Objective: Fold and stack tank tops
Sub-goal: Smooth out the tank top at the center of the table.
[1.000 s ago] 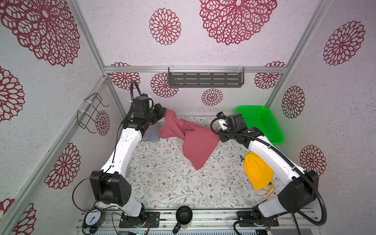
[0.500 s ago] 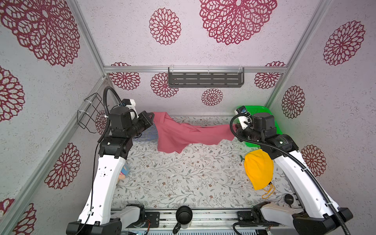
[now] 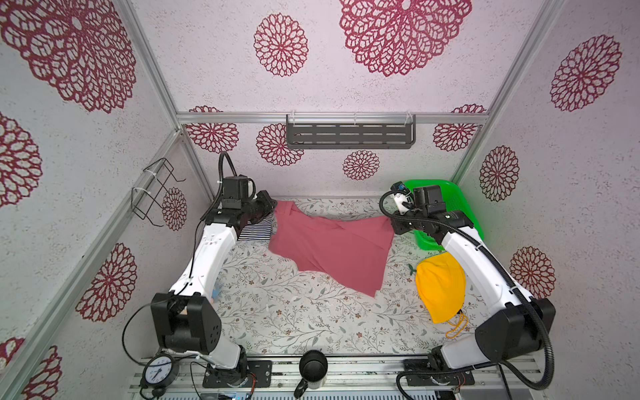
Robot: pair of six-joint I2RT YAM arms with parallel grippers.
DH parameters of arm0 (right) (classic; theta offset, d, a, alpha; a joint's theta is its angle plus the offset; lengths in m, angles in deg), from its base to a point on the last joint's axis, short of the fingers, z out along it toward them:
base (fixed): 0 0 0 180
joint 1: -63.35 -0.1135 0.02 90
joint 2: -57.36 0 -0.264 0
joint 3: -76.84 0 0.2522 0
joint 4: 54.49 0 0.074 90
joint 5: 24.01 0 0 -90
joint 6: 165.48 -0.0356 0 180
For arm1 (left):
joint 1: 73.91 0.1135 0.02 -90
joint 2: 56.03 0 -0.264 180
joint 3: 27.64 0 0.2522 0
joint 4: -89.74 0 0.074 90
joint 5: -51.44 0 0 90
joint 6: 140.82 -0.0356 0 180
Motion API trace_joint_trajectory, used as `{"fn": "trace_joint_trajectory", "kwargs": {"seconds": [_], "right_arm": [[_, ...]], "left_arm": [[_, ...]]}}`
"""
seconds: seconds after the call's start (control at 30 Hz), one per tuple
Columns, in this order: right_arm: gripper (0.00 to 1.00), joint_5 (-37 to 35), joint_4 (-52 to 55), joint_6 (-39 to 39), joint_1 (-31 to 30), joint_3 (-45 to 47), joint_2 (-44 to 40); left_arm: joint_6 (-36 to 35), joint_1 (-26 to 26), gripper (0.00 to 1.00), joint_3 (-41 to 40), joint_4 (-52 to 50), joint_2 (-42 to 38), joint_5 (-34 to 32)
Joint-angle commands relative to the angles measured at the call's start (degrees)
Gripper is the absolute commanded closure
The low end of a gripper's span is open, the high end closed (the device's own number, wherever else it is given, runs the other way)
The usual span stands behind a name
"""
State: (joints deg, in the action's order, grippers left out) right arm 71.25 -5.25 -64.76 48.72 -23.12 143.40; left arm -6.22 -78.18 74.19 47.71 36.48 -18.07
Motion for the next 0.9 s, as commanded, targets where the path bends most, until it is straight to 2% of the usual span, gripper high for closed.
{"fn": "trace_joint_trajectory", "kwargs": {"seconds": [0.0, 0.1, 0.2, 0.33, 0.5, 0.53, 0.63, 0.67, 0.77, 0.8, 0.87], "right_arm": [[1.00, 2.8, -2.5, 1.5, 1.7, -5.6, -1.0], [1.00, 4.4, -4.0, 3.9, 1.8, -5.1, -2.7], [1.00, 7.1, -4.8, 5.2, 1.8, -2.0, -6.7], [1.00, 12.6, -8.8, 3.1, 1.8, 11.6, -15.6], [0.99, 15.6, -10.0, -7.3, 1.8, 28.2, -23.3], [0.91, 16.1, -9.6, -10.7, 1.9, 30.5, -24.3], [0.47, 15.0, -4.4, -19.5, 2.2, 31.0, -23.8], [0.38, 13.7, -2.5, -21.7, 2.5, 30.2, -22.9], [0.30, 6.6, 5.4, -26.0, 2.7, 27.0, -20.2], [0.30, 4.7, 7.3, -27.0, 2.4, 26.6, -20.4], [0.35, 2.6, 10.3, -28.9, 1.6, 27.3, -22.3]], "left_arm": [[-2.0, 0.7, 1.00, 6.1, 1.6, 1.6, 2.3], [-2.4, 0.7, 1.00, 6.6, 4.3, 0.7, 2.8], [-2.5, 0.6, 1.00, 2.5, 6.5, -3.2, 4.0], [-3.7, 0.3, 1.00, -11.5, 7.8, -12.4, 3.4], [-0.5, -0.6, 1.00, -33.6, 12.4, -24.2, 3.7], [0.2, -0.9, 1.00, -37.4, 12.9, -26.2, 3.0], [0.6, -1.0, 1.00, -45.9, 12.8, -30.9, 1.9], [0.7, -1.0, 1.00, -47.8, 13.0, -31.4, 1.8], [1.1, -1.0, 1.00, -51.0, 13.2, -31.0, 2.7], [1.2, -1.1, 0.99, -51.6, 13.4, -31.0, 2.9], [1.8, -1.1, 0.96, -52.8, 13.8, -31.9, 2.8]]}}
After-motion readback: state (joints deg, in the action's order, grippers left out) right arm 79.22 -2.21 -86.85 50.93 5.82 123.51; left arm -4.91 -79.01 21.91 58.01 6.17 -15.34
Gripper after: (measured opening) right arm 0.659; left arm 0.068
